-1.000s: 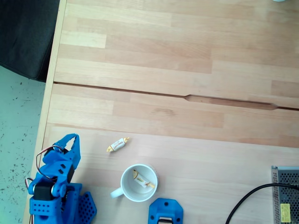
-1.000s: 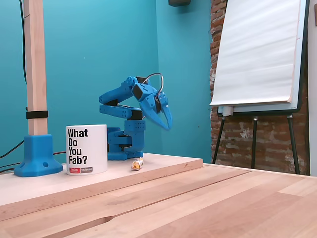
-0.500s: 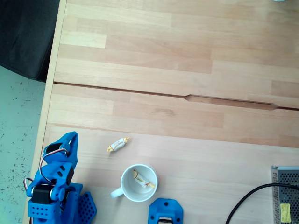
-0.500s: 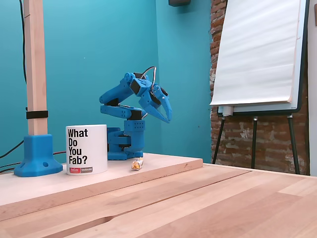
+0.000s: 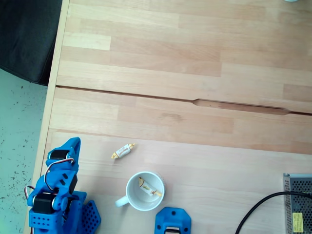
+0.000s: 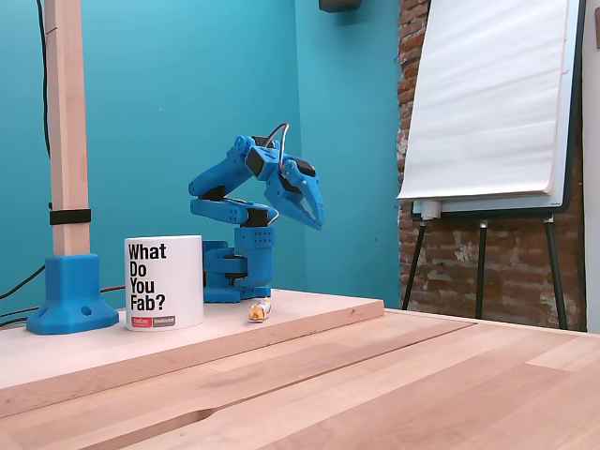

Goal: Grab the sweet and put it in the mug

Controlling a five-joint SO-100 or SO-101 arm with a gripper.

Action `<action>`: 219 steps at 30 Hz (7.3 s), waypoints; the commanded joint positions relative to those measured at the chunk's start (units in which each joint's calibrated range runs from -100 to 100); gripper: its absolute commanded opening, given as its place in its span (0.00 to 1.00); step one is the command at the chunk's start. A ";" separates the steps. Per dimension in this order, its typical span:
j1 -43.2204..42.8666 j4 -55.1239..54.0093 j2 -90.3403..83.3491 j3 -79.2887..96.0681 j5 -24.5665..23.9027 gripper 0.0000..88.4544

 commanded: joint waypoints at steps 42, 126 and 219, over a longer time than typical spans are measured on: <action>21.40 0.75 47.35 -24.11 2.20 0.41; 31.13 -10.14 62.75 -13.94 36.97 0.40; 20.60 -11.11 62.58 -9.30 36.39 0.00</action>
